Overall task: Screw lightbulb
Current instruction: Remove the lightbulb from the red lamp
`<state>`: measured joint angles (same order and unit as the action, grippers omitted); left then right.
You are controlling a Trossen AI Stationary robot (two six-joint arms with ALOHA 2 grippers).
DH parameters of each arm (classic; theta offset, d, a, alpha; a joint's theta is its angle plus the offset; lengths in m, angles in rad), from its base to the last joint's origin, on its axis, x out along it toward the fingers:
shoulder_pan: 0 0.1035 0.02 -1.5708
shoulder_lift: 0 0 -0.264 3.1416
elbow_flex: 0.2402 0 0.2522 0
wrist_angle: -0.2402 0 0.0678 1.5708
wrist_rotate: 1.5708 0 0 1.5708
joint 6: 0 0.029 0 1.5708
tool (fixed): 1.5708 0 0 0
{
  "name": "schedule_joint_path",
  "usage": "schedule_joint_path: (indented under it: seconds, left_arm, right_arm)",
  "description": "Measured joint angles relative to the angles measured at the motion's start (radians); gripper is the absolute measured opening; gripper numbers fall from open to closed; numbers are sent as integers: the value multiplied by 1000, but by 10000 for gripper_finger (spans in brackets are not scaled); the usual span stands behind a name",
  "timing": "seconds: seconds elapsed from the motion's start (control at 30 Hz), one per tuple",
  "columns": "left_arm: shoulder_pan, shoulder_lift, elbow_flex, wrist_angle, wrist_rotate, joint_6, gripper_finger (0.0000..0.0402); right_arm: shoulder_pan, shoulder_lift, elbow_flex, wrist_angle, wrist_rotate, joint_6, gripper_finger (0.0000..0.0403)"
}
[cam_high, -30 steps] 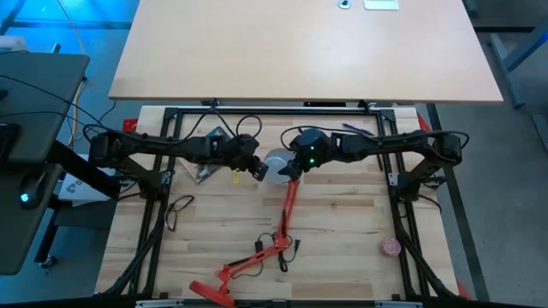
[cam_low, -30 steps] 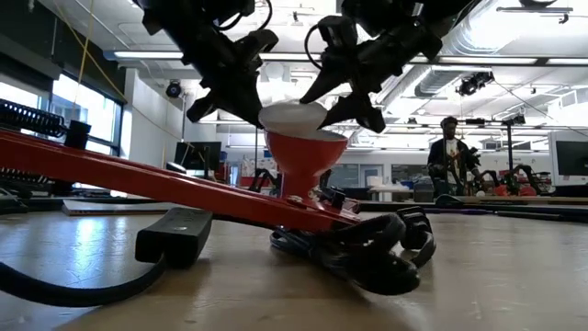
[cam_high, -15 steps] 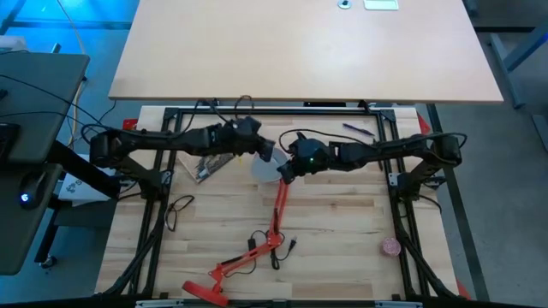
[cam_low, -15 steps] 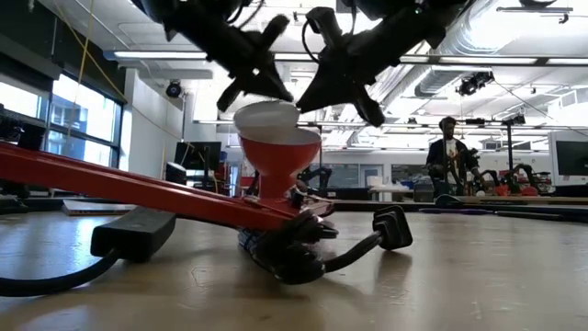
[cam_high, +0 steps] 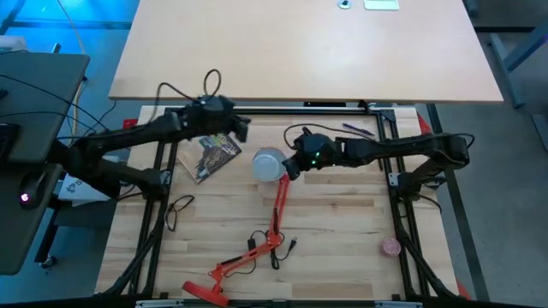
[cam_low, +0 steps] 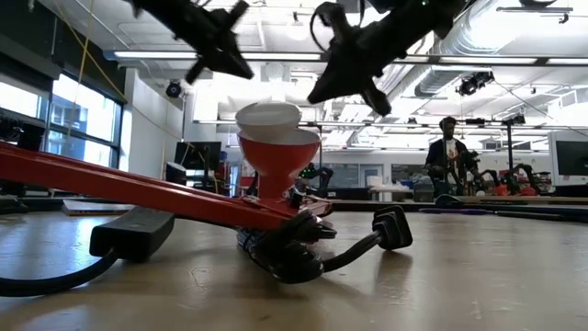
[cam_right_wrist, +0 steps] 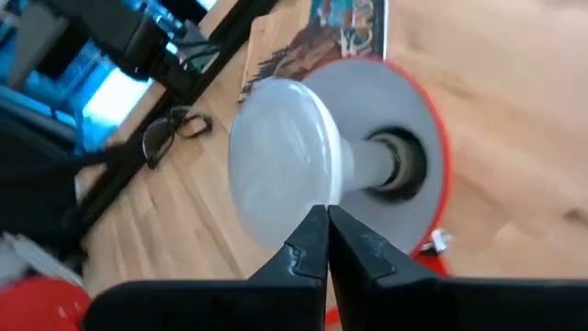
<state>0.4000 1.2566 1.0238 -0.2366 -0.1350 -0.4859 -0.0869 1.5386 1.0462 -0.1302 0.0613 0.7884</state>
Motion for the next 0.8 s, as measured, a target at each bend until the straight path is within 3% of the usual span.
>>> schedule_joint_path:
  seconds: [0.1, 0.2, 0.33, 0.43, 0.73, 0.8]
  left_arm:
    - [-22, -72, -5, -178, 23, 17, 0]
    - [-95, -126, -49, -333, 25, -17, 0]
    - [-212, -159, -139, -338, 17, -109, 0]
    - [-285, -147, -190, -328, 14, -182, 0]
    - [-475, -135, -281, -272, -85, -273, 0]
    - [-499, -131, -295, -268, -116, -320, 0]
  right_arm:
    - [-16, -44, 0, -13, -39, -121, 0]
    - [-24, -75, 1, -47, -145, -224, 0]
    - [-5, -71, 4, -91, -269, -332, 0]
    - [8, -27, 91, -167, -280, -388, 0]
    - [-49, 184, 474, -615, -219, -690, 0]
    - [-73, 219, 507, -724, -141, -703, 0]
